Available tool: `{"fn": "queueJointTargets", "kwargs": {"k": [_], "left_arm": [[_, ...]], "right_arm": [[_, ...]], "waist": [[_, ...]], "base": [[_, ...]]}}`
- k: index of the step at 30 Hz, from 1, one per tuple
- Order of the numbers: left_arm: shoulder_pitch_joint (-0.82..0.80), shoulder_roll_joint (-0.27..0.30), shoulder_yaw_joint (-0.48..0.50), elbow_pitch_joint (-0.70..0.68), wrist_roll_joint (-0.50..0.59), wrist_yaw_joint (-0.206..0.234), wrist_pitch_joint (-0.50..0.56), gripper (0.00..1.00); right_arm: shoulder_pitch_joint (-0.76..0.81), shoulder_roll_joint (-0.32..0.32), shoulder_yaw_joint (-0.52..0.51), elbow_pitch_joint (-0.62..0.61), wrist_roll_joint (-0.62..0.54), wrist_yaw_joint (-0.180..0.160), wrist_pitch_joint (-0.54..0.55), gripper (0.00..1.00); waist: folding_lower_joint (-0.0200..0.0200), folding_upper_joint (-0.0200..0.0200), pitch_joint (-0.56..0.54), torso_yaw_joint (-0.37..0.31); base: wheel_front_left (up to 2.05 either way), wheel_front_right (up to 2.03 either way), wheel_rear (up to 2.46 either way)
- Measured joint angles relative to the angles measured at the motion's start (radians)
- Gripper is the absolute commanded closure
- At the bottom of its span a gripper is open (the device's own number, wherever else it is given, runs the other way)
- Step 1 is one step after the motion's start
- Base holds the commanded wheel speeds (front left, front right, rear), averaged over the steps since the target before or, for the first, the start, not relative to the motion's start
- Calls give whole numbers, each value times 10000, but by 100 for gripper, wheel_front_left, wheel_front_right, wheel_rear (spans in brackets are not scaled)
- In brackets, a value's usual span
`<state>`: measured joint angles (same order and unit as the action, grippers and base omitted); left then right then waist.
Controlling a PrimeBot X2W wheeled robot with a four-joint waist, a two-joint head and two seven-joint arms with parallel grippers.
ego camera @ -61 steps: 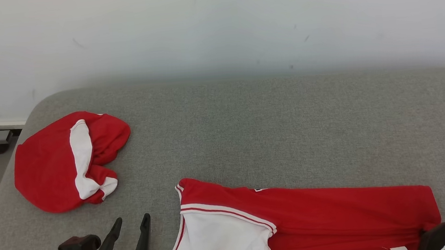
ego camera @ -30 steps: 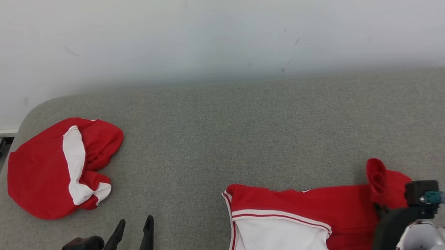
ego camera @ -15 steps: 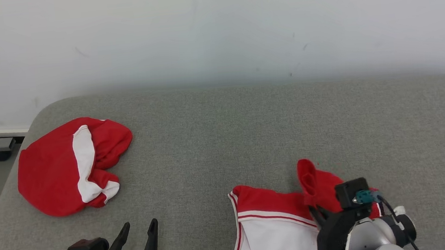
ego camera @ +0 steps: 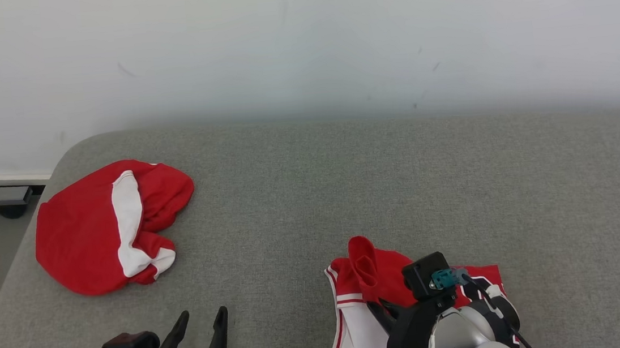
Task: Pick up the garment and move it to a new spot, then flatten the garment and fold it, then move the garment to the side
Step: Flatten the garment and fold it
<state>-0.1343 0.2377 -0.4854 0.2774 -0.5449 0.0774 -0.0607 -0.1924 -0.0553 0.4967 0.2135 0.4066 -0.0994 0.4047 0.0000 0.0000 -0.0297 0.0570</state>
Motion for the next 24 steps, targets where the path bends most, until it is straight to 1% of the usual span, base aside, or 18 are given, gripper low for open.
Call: {"fn": "queueJointTargets", "kwargs": {"k": [4, 9, 14, 15, 16, 17, 21, 24], "left_arm": [[-142, -77, -102, 10, 2, -75, 75, 0], [-231, -58, -69, 10, 2, -75, 73, 0], [-231, -56, -65, 8, 2, -75, 73, 0], [-231, -56, -65, 8, 2, -75, 73, 0], [-231, -56, -65, 8, 2, -75, 73, 0], [-231, -56, -65, 8, 2, -75, 73, 0], [-232, -48, -58, 10, 2, -75, 73, 0], [-232, -29, -44, 15, 2, -73, 71, 0]], "right_arm": [[-243, -8, 96, 58, 130, -150, -2, 100], [-402, -17, 253, 407, 337, -234, -10, 100], [-502, -25, 491, 545, 694, -247, -90, 100], [-517, -25, 535, 585, 704, -249, -102, 55], [-542, -25, 558, 631, 738, -249, -123, 55], [-586, -25, 570, 671, 815, -249, -182, 0], [-662, -23, 564, 698, 1001, -249, -395, 0], [-697, -27, 364, 535, 1386, -249, -759, 0]], "waist": [[0, 0, 15, 107], [0, 0, 62, 217], [0, 0, 92, 248], [0, 1, 98, 250], [0, 0, 105, 252], [0, 0, 113, 254], [0, 0, 139, 252], [0, 0, 148, 237]], "base": [[0, 0, 0], [0, 0, 0], [0, 0, 0], [0, 0, 0], [0, 0, 0], [0, 0, 0], [0, 0, 0], [0, 0, 0]]}}
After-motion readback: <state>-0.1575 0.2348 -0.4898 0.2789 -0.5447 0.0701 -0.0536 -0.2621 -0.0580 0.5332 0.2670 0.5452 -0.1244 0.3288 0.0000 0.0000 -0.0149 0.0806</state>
